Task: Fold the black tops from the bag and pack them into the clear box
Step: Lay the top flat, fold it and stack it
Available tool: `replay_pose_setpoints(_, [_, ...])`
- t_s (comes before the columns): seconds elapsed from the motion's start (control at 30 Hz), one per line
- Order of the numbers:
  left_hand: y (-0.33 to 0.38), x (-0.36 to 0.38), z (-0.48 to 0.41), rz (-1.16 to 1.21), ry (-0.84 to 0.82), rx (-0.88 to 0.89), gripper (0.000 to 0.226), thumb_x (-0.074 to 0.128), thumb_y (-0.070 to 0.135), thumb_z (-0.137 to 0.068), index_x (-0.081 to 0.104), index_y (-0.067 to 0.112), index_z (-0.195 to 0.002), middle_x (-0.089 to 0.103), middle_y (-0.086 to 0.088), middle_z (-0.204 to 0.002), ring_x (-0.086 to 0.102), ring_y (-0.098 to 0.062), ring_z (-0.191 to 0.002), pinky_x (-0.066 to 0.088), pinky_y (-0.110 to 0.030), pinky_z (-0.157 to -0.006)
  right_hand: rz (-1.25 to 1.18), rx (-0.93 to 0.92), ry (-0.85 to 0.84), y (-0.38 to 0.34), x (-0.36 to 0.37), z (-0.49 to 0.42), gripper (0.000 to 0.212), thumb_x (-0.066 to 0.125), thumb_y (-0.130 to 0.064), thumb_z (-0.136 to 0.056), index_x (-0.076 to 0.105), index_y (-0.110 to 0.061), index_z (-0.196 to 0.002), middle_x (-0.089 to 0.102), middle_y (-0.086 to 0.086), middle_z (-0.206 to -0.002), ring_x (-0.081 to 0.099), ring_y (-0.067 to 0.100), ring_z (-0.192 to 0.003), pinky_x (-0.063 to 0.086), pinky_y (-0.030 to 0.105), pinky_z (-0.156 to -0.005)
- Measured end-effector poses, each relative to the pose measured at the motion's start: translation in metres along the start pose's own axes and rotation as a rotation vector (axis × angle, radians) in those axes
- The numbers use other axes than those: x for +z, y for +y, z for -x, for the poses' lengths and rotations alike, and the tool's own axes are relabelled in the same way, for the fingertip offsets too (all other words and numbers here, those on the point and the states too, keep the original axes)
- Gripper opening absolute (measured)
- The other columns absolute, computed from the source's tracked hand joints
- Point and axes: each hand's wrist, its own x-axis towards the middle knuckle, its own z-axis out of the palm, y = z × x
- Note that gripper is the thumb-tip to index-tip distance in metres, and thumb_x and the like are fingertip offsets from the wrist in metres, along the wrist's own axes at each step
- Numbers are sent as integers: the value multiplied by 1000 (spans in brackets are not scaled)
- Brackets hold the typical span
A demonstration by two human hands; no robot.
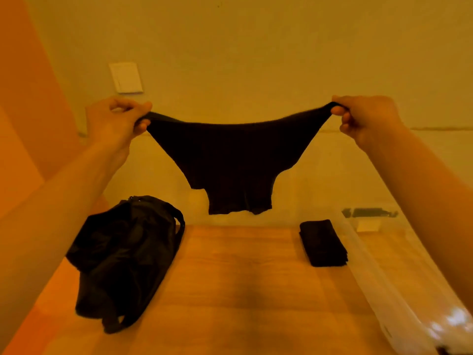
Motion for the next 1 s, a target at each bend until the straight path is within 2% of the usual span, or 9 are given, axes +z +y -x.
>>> replay_pose_setpoints(0.13, [-37,-35,76,-45,11,-119,14,72,10,-93,64,18,-84,65,-1,-89,67,-2,-55,53,-12,-60,99,84,-3,68,-40,62,14,75,-20,-90,69,-8,-87,69,5,-69,49,8,-47,43,21,-41])
replay_pose_setpoints(0.27, [-101,-80,177,-177,-5,-221,13,67,1,-95,71,13,-92,70,-4,-96,72,-7,-61,58,-13,-63,280,231,-33,169,-82,140,19,70,-21,-94,67,-3,-87,68,8,-63,51,12,-47,43,26,-44])
replay_pose_setpoints(0.4, [-166,-122,268,-312,-8,-364,23,72,-2,-90,75,21,-91,69,-13,-107,74,-18,-87,63,-29,-65,351,444,-68,257,-119,201,16,63,-17,-99,64,-2,-94,67,14,-60,51,16,-44,41,28,-43])
replay_pose_setpoints(0.47, [-186,-133,305,-287,19,-455,18,68,-8,-90,67,5,-103,65,-17,-99,73,-10,-71,59,-23,-53,381,521,-92,291,-133,222,21,62,-17,-99,64,4,-97,66,14,-55,49,13,-34,38,24,-38])
replay_pose_setpoints(0.5, [-194,-136,320,-283,23,-494,18,66,-10,-91,64,-1,-107,66,-18,-98,72,-13,-63,57,-21,-49,396,547,-89,302,-140,232,20,63,-17,-98,65,4,-98,67,14,-55,48,13,-33,38,23,-38])
replay_pose_setpoints(0.6, [-207,-145,352,-278,78,-580,19,66,-7,-92,61,0,-109,68,-19,-101,70,-28,-69,55,-20,-47,430,586,-60,316,-154,258,16,64,-15,-97,64,0,-94,65,12,-51,46,16,-35,34,23,-35])
replay_pose_setpoints(0.77, [-218,-158,380,-339,61,-696,30,69,2,-93,63,4,-122,69,-12,-102,70,-28,-85,59,-33,-63,506,532,-89,316,-171,288,28,63,-19,-98,69,7,-88,56,9,-47,46,15,-35,37,27,-41])
replay_pose_setpoints(0.9, [-221,-170,392,-374,30,-728,18,67,13,-95,69,5,-111,68,-16,-97,61,-27,-79,50,-34,-68,527,499,-120,328,-184,305,35,65,-23,-97,70,8,-82,56,12,-51,50,21,-46,40,33,-49])
replay_pose_setpoints(1.0, [-221,-176,399,-354,30,-739,13,64,18,-98,67,9,-106,68,-11,-102,63,-27,-90,50,-36,-73,501,524,-137,334,-188,315,33,69,-26,-94,70,5,-81,62,13,-60,55,27,-57,46,37,-59])
